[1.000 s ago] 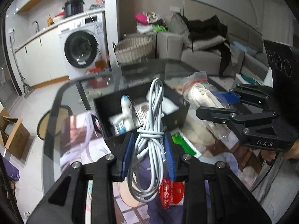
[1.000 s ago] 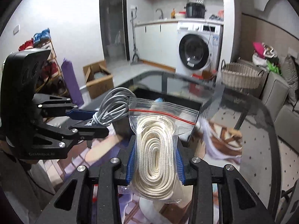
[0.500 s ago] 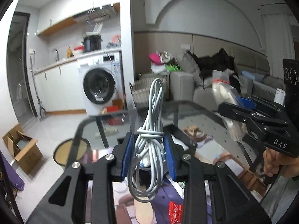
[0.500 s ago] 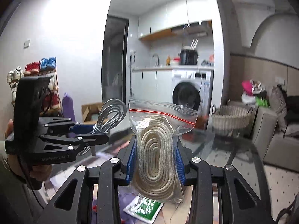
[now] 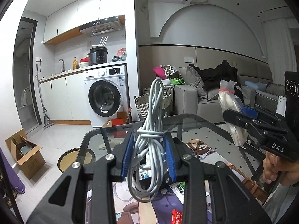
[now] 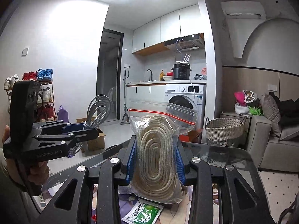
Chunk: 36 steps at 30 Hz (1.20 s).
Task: Organize soft objects
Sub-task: 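Lift the cable with the left gripper while the right gripper lifts the rope bag above the box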
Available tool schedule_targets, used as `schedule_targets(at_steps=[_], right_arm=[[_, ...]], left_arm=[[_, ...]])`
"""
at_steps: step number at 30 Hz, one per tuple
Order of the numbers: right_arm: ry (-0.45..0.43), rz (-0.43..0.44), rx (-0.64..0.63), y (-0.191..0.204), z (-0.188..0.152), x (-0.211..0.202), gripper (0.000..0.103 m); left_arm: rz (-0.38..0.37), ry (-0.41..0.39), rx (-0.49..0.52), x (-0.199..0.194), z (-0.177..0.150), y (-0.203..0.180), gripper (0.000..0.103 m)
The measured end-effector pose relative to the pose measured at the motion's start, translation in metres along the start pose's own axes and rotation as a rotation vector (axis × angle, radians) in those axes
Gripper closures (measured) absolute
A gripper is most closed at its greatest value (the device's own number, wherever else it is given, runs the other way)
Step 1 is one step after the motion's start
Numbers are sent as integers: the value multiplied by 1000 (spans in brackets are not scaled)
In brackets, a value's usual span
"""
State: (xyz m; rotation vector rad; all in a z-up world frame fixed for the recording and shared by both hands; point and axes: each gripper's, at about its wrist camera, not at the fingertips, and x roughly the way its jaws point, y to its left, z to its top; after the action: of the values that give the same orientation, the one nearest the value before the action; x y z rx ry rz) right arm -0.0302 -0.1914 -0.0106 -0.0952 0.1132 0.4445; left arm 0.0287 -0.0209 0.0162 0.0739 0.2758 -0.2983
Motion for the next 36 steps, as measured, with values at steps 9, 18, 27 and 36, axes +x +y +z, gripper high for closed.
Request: schedule_targets(at_steps=[9, 18, 27, 36], right_arm=[[-9, 1, 0, 2, -4, 1, 67], [-5, 8, -5, 3, -4, 2, 67], [-12, 3, -7, 0, -3, 3, 67], [-5, 18, -1, 1, -3, 5, 67]], left_arm=[[2, -12, -5, -4, -3, -2, 72], [6, -27, -4, -9, -2, -9, 71], [-3, -32, -15, -10, -1, -10, 72], [-4, -29, -18, -10, 2, -10, 71]])
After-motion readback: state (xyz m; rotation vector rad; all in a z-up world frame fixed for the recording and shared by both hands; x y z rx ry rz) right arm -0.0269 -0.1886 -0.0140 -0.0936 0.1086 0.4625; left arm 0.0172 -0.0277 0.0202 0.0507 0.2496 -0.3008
